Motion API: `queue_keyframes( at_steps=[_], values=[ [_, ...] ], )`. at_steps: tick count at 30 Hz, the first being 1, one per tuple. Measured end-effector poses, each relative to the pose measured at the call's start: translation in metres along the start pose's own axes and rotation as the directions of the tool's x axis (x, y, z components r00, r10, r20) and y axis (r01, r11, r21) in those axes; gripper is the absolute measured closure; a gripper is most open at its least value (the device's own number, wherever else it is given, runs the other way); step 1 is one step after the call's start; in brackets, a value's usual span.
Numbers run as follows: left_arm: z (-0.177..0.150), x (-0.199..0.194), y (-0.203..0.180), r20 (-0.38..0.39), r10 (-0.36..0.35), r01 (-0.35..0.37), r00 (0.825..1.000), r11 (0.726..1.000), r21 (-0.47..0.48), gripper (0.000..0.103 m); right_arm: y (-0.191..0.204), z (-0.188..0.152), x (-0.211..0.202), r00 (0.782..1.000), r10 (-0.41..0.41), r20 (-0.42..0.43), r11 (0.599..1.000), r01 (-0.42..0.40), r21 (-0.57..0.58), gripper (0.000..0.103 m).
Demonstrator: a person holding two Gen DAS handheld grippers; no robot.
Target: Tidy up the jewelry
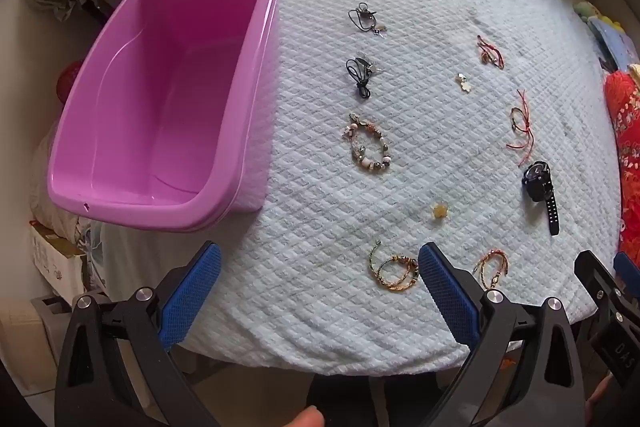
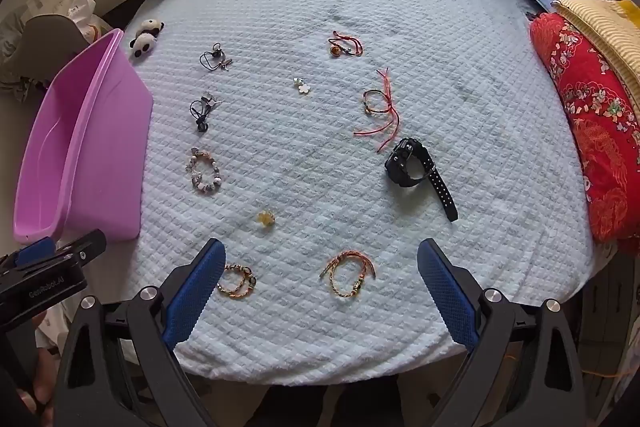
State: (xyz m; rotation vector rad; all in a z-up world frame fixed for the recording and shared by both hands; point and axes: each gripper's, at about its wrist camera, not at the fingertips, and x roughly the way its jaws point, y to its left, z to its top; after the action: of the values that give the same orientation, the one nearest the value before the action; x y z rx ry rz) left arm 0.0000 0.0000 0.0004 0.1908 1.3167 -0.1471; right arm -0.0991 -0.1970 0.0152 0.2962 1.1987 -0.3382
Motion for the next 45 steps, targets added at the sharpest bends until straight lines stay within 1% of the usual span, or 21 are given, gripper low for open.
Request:
queue_keyframes(
  at_steps=[4,9,12,14,19,20,45],
  values=[
    [0.001,0.002,0.0,-0.007,-0.004,0.004,1.0,1.0,-0.002,0.006,0.001,0.0,-0.001,1.0,0.001,0.005,1.0,-0.001,-0.001,0.011],
    [0.013,-0.002,0.006,-0.011,-0.014,0.014,1.0,1.0,-0.012,0.006,0.001,0.001,-0.002,1.0,0.001,0.008,1.0,-0.001,0.0,0.011],
    [0.004,-0.006,0.004,0.016,-0.017,0.017,1.0,1.0,-0.013,0.006,0.002,0.001,-0.003,1.0,-0.002,0.008,1.0,0.002,-0.003,0.011],
    [0.003,-0.007,0.004,0.017,-0.033,0.033,0.999,0.999,-0.016,0.006,0.002,0.001,-0.004,1.0,-0.002,0.008,1.0,0.002,-0.003,0.011],
    [0.003,-0.01,0.005,0.027,-0.028,0.028,0.999,0.999,-0.023,0.006,0.002,0.001,-0.005,1.0,-0.001,0.011,1.0,0.001,-0.003,0.011],
    [0.004,-0.01,0.005,0.028,-0.026,0.027,0.999,0.999,-0.023,0.006,0.005,0.005,-0.008,1.0,-0.001,0.011,1.0,0.001,-0.003,0.011],
    [0.003,-0.01,0.01,0.033,-0.034,0.035,0.999,0.999,-0.027,0.006,0.003,0.003,-0.01,1.0,-0.003,0.018,1.0,0.003,-0.001,0.011]
  ],
)
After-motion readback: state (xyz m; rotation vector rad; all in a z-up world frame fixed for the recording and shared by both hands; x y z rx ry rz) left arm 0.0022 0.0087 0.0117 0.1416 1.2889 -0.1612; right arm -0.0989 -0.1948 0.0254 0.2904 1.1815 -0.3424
